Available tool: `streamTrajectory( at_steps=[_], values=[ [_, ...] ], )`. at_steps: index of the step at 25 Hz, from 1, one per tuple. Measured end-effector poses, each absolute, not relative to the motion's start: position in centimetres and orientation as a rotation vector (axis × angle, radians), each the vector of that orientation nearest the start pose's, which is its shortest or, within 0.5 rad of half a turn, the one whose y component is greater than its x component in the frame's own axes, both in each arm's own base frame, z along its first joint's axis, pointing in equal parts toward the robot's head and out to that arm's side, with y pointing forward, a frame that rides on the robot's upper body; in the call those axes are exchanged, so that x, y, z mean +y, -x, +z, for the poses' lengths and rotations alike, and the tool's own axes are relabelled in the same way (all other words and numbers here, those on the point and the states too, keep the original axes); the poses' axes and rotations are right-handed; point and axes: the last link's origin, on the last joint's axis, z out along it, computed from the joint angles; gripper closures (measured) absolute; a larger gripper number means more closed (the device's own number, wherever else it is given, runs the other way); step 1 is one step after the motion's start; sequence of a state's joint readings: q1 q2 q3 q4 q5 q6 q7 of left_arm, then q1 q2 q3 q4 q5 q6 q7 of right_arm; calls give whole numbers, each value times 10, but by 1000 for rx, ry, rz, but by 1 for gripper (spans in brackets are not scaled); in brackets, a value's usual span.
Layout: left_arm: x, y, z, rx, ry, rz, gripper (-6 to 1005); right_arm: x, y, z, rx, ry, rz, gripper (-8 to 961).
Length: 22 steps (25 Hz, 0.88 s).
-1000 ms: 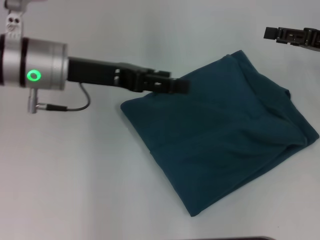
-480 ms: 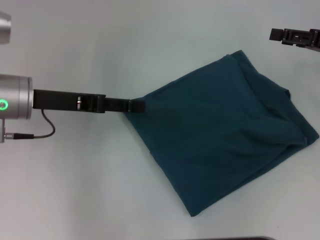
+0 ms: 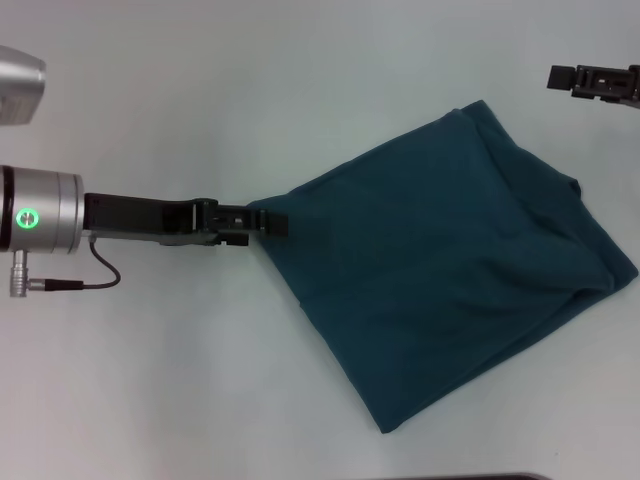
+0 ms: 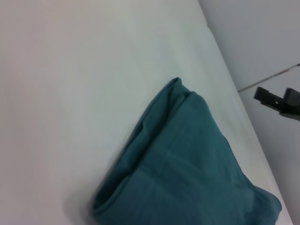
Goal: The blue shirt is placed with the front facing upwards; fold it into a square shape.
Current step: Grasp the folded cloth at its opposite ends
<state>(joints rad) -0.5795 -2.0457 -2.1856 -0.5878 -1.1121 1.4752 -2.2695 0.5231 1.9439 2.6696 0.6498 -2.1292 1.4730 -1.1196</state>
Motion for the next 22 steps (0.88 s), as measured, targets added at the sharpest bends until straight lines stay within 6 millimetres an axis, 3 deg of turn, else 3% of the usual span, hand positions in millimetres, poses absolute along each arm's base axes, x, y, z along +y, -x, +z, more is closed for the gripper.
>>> streamTrajectory(
  at_steps=[8, 22],
  values=[
    [329, 261, -36, -1921, 2471, -441, 78, 346, -323, 78, 1485, 2218, 699, 192],
    [337, 256, -53, -1912, 2448, -341, 86, 343, -326, 80, 1488, 2206, 694, 192]
  ],
)
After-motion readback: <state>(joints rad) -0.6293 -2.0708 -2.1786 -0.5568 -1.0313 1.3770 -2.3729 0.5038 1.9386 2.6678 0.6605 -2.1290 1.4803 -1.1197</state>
